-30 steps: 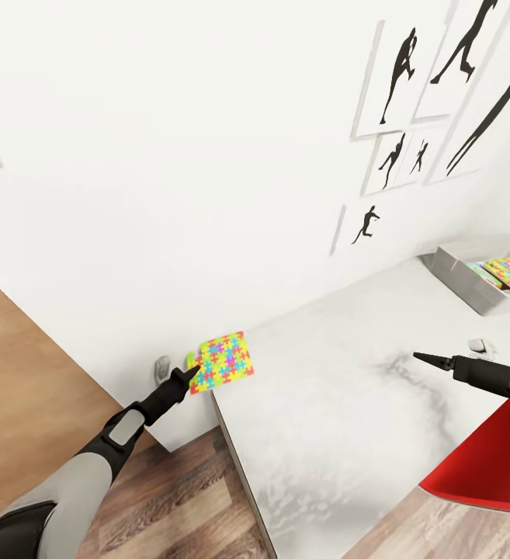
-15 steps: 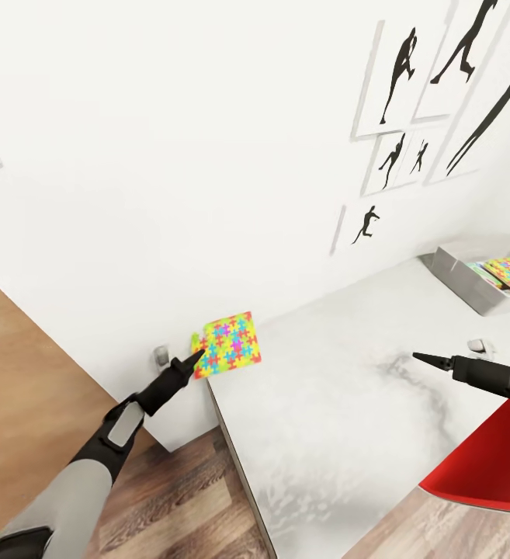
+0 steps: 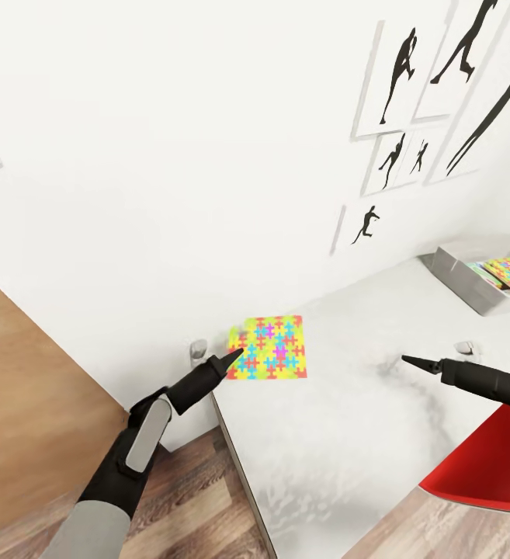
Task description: Put all the toys in the child's room - the three board games (two on the bed and one on the table), the two jigsaw puzzles on the table, and the tennis ball on the table - inside the toy box on the table in the child's room.
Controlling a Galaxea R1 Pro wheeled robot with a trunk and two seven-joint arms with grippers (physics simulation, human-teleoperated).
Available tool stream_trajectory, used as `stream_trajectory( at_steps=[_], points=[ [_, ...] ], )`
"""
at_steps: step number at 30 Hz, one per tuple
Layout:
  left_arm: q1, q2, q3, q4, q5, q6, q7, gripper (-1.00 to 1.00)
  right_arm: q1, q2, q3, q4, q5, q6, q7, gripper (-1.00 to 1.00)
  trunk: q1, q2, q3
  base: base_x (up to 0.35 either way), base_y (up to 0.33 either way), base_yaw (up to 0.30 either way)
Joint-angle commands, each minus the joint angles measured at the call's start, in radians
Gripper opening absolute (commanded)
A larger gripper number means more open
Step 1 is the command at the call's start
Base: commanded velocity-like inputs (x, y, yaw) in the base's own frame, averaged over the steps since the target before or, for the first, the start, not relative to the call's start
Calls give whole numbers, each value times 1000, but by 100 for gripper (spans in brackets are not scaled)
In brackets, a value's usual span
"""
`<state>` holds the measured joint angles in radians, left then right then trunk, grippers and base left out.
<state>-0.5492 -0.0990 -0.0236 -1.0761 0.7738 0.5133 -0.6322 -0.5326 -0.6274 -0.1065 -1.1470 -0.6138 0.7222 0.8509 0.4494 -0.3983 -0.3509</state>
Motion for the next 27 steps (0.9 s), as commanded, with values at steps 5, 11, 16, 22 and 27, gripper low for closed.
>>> stream_trajectory(
  at_steps=[5,11,16,22,27],
  points=[
    [29,-5,-58,-79,56,14,83,-100,4,4,0,-13,-2,6,1,100,1,-2,-2,0,0,0],
    [91,-10,-150,-196,109,17,269,-100,7,8,0,-25,0,6,0,100,1,-2,-2,0,0,0],
    [118,-11,-188,-248,121,13,340,-100,8,9,0,-28,0,6,0,100,1,-2,-2,0,0,0],
    [126,-12,-208,-275,127,12,377,-100,9,8,-1,-31,0,6,0,100,1,-2,-2,0,-10,0],
    [125,-13,-214,-292,129,11,388,-100,10,6,-1,-38,0,6,0,100,1,-2,-2,0,-140,0]
  ],
)
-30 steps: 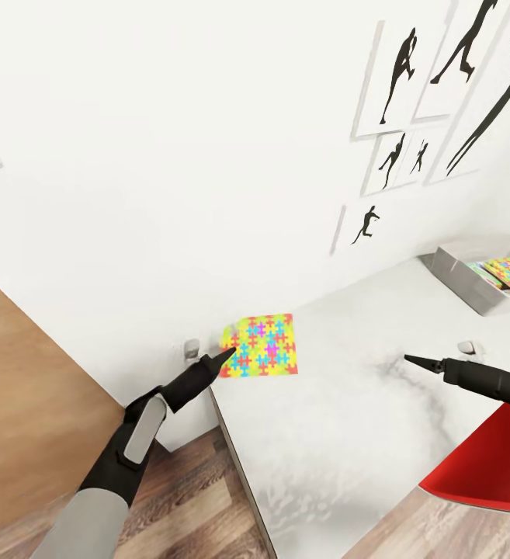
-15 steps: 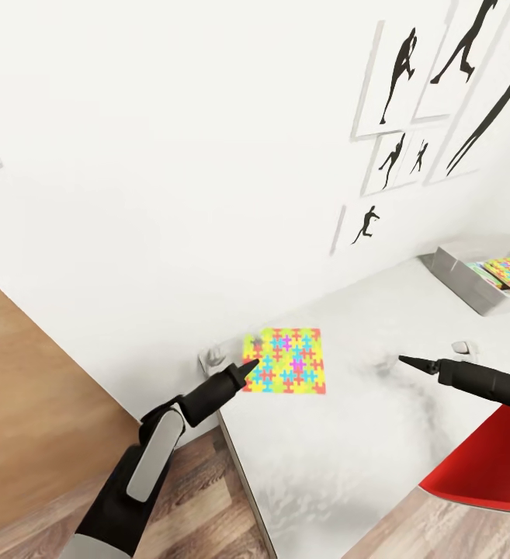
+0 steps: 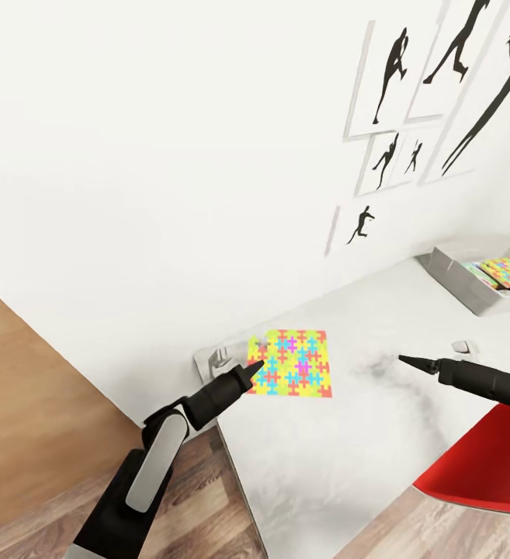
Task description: Put all the toys in the child's room - the three board games (two on the bed and one on the table), the two jigsaw puzzles on the table, and the tennis ball on the table - inside the toy box on the table in the child's room.
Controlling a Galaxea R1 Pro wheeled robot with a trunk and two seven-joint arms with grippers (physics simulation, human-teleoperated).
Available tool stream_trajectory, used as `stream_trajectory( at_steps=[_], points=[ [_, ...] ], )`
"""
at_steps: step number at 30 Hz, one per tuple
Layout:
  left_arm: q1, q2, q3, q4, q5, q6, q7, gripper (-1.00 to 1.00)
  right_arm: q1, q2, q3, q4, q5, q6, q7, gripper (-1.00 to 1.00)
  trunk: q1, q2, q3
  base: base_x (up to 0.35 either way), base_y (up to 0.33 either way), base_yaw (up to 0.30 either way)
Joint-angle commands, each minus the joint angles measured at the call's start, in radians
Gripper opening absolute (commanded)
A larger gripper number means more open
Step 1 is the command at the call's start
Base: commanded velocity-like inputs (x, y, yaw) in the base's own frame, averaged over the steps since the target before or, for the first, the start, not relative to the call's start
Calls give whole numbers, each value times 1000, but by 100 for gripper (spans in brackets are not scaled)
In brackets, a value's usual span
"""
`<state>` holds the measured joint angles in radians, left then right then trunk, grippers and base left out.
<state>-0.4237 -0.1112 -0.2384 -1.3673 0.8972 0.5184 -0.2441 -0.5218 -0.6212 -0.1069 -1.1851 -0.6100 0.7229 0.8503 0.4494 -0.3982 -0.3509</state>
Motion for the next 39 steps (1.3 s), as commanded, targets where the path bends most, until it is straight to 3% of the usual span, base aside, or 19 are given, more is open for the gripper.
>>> stream_trajectory(
  at_steps=[1,25,39],
  points=[
    [-1,-1,0,-4,5,6,3,-100,-1,-1,0,-2,-4,6,1,100,1,-2,-2,0,-199,0],
    [-7,-2,-4,-25,8,6,48,-100,9,-6,-4,-13,-3,5,0,100,1,-2,-2,-50,-255,0],
    [-7,-2,-4,-26,8,5,49,-100,11,-7,-4,-22,-3,4,2,100,1,-2,-2,-35,-69,0]
  ],
)
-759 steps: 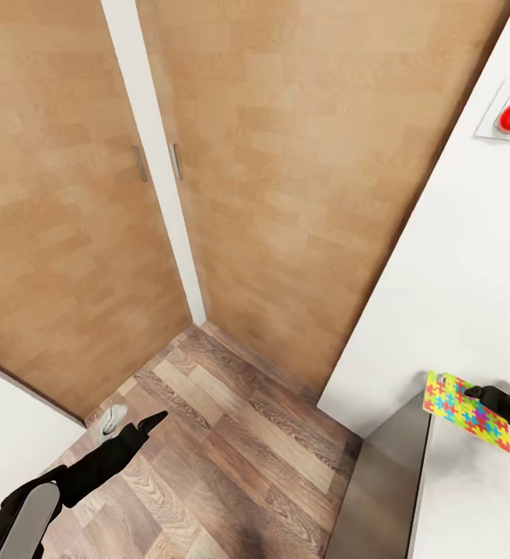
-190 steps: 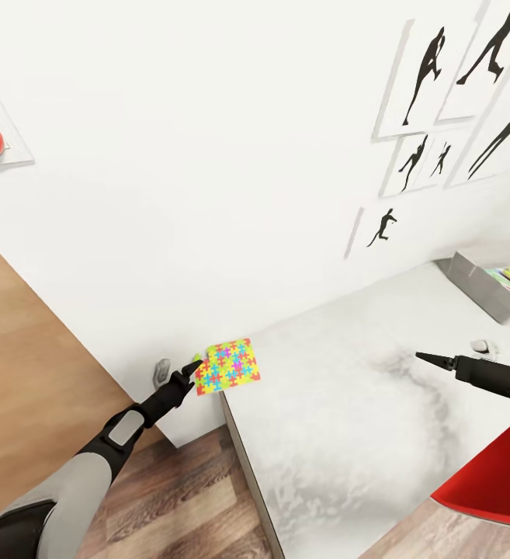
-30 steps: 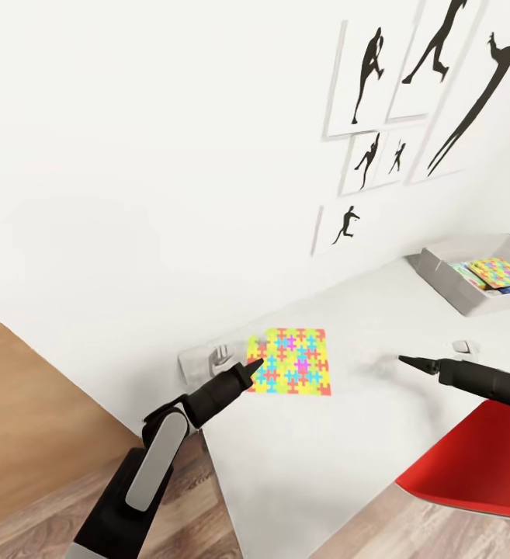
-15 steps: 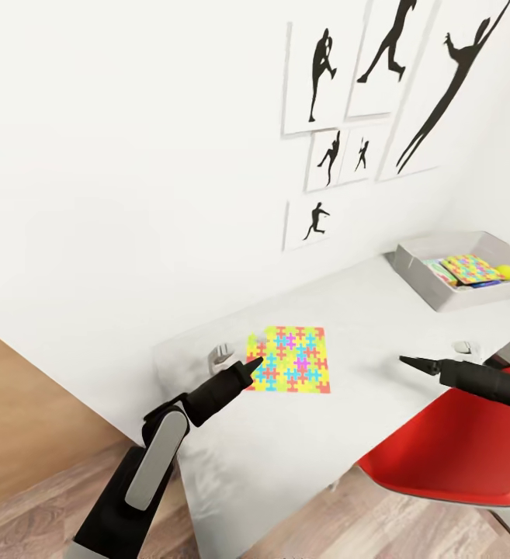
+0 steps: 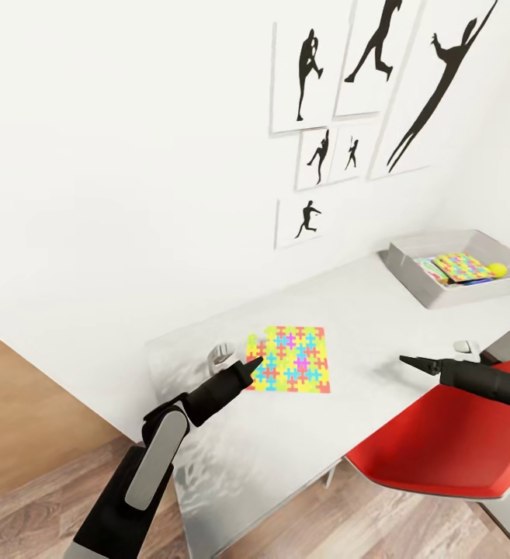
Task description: Put all the toys in the child's room - the three board games (two on the bed and one on the table), the two jigsaw puzzles on the table, and the tennis ball on the table - inside the toy box on the table in the child's room.
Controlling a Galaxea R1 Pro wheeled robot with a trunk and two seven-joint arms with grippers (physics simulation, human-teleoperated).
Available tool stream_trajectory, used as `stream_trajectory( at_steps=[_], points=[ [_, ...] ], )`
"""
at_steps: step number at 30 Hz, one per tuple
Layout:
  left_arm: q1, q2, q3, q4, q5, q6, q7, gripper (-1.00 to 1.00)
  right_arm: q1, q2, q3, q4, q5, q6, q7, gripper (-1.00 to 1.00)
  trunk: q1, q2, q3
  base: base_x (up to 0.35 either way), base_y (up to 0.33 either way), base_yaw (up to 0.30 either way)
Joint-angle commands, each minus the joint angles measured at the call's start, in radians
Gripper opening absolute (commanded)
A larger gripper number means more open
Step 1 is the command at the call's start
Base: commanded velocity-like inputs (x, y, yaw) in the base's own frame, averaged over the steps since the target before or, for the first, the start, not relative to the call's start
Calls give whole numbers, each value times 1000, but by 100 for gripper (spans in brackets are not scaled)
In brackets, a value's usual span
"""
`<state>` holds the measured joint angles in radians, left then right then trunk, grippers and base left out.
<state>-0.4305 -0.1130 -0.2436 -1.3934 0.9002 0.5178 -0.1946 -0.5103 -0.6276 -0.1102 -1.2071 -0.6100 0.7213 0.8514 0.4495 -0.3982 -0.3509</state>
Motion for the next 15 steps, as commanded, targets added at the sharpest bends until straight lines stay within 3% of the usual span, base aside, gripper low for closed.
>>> stream_trajectory(
  at_steps=[1,15],
  points=[
    [-1,0,1,-1,5,5,0,-100,-1,0,0,-1,-4,6,1,100,1,-2,-2,-7,-14,0],
    [-1,0,3,0,5,4,-7,-100,-1,0,0,-8,-4,6,1,100,1,-2,-2,-3,-6,0]
  ],
)
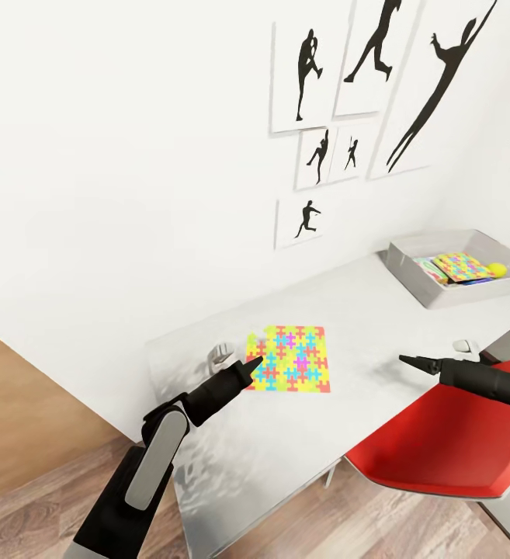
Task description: Put all the toys in the child's room - the three board games (two on the bed and one on the table), the two jigsaw puzzles on the table, and the tennis ball on the table - inside the toy box on the table in the child's room.
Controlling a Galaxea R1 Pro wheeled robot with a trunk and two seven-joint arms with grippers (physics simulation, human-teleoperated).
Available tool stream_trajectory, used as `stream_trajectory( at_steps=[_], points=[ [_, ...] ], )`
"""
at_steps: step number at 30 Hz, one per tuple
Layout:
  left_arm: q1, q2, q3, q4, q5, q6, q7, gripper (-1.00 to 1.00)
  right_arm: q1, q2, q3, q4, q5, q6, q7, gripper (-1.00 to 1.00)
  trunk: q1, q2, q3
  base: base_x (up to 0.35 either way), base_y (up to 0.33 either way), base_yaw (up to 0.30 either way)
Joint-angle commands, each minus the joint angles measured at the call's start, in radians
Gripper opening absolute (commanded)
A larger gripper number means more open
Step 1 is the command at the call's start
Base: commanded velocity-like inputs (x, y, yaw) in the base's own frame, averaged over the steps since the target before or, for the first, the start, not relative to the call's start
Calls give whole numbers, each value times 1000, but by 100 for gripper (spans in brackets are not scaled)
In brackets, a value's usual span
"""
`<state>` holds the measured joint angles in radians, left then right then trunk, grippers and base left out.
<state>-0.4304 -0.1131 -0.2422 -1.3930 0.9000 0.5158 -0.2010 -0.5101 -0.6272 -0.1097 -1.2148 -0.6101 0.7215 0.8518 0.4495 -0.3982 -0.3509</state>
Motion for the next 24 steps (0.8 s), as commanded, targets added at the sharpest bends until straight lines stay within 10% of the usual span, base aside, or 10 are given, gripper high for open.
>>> stream_trajectory(
  at_steps=[1,24],
  points=[
    [-1,0,1,0,5,6,0,-100,0,0,0,0,-4,6,1,100,1,-2,-2,-1,-1,0],
    [-1,2,2,0,5,4,-9,-100,19,0,-1,-23,-4,7,1,100,1,-2,-2,0,0,0]
  ],
)
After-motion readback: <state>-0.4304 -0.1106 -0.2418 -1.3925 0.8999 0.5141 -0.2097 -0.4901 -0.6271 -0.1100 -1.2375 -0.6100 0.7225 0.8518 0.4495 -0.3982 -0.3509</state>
